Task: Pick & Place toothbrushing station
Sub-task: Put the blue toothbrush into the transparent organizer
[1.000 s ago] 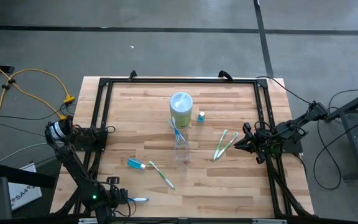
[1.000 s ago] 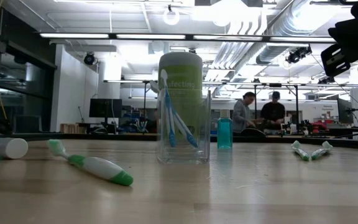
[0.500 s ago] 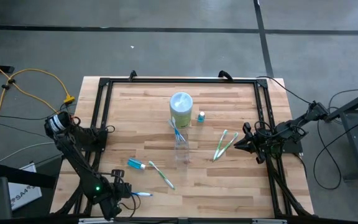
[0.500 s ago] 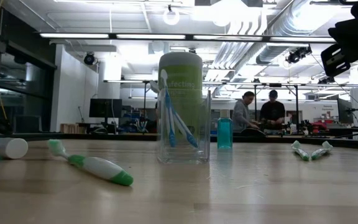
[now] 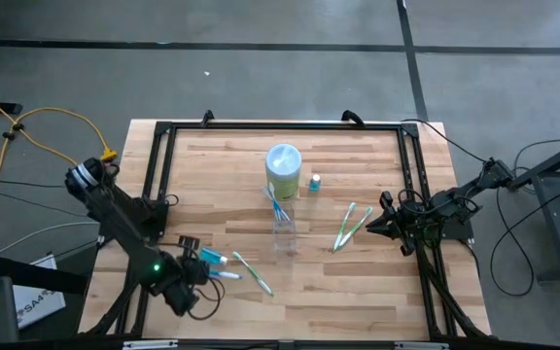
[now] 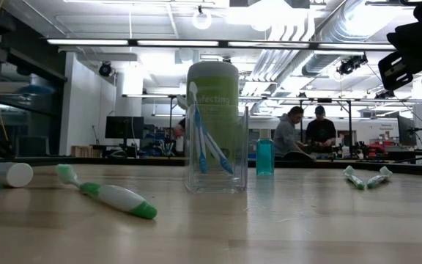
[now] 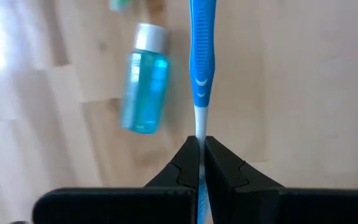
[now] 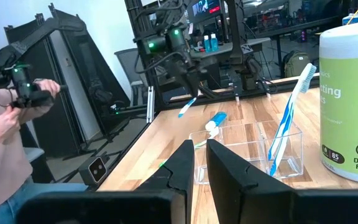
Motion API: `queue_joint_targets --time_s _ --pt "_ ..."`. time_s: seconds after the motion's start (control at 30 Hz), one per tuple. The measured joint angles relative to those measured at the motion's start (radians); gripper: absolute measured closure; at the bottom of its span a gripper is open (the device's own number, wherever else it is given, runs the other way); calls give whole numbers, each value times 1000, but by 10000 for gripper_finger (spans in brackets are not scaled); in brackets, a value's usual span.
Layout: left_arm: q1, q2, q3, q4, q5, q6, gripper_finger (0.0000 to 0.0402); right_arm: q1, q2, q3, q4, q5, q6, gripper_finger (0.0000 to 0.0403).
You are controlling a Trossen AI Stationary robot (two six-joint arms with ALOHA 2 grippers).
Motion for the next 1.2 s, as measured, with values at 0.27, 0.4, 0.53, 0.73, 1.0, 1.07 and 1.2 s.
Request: queue_joint_targets --time_s 0.27,0.4,0.53,0.73,1.0,1.07,1.2 --pt "114 -16 53 -123 -89 209 399 0 0 0 0 0 0 366" --pt "173 -16 102 -184 -138 337 399 0 0 0 0 0 0 366" --pt "227 -16 148 -253 -201 455 399 0 0 0 0 0 0 366" --pt "296 -16 174 -299 -321 635 399 0 0 0 0 0 0 366" --pt "329 7 174 -281 -500 859 399 0 0 0 0 0 0 366" --pt "329 14 175 -268 -556 916 399 0 0 0 0 0 0 366" --pt "326 20 175 -253 -656 1012 399 0 0 0 0 0 0 366"
